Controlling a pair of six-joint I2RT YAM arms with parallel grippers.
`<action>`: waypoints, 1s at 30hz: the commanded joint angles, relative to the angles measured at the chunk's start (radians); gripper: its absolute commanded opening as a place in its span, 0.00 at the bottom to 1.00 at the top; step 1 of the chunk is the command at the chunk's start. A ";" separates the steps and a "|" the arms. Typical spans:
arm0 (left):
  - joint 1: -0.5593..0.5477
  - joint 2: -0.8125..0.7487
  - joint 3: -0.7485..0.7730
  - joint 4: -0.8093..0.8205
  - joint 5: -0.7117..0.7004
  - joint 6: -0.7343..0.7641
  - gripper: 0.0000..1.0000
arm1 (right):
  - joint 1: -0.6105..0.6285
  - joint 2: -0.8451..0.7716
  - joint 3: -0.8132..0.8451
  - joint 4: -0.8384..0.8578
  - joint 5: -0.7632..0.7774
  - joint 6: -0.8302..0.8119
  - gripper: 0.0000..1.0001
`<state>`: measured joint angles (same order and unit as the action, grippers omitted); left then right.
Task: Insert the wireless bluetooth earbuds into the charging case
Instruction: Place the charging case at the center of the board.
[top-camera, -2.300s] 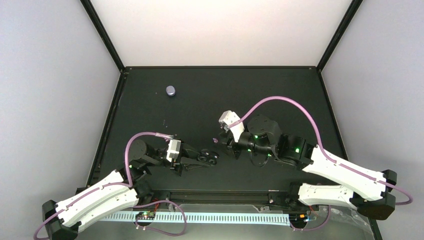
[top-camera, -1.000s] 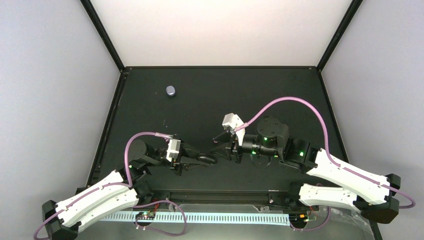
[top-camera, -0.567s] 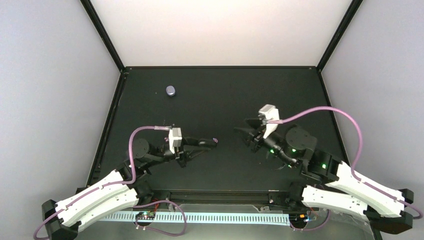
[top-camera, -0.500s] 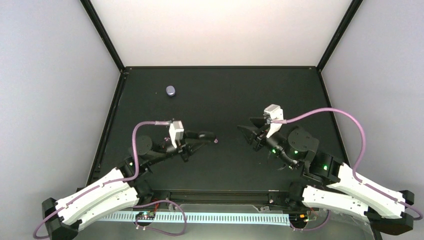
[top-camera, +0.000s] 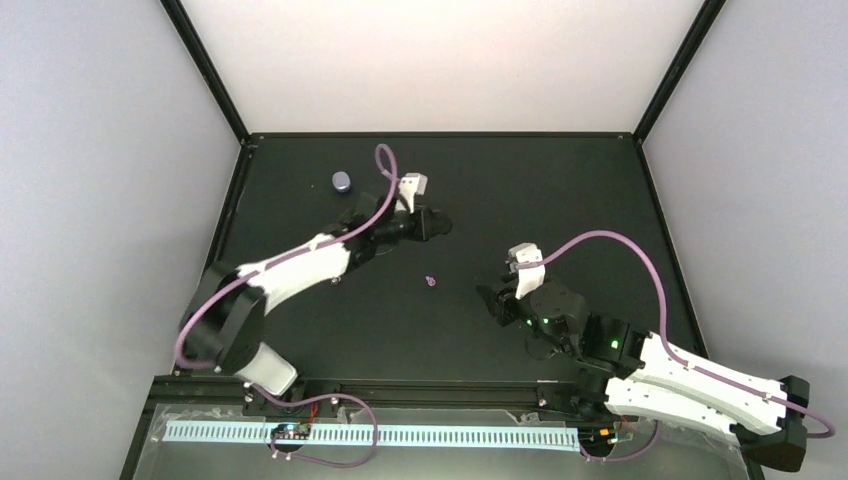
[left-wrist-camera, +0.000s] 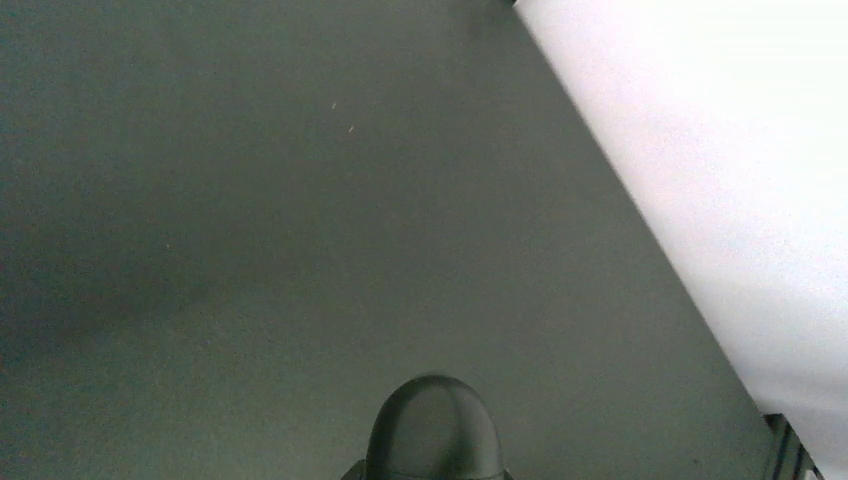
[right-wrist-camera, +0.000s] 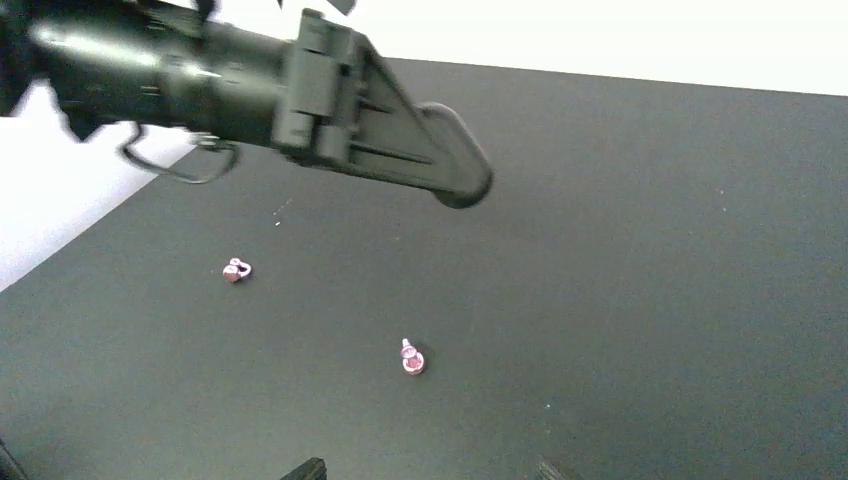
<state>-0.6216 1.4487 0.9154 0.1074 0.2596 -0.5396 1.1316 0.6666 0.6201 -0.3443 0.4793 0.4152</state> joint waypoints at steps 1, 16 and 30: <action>0.019 0.214 0.173 -0.066 0.113 -0.042 0.02 | -0.003 -0.055 -0.026 0.005 0.014 0.038 0.54; 0.054 0.639 0.492 -0.139 0.093 -0.145 0.03 | -0.003 -0.144 -0.042 -0.059 0.050 0.017 0.54; 0.056 0.671 0.541 -0.237 0.082 -0.101 0.50 | -0.003 -0.167 -0.039 -0.064 0.085 0.013 0.54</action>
<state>-0.5686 2.1296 1.4132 -0.0853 0.3504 -0.6582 1.1316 0.5022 0.5846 -0.4080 0.5255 0.4259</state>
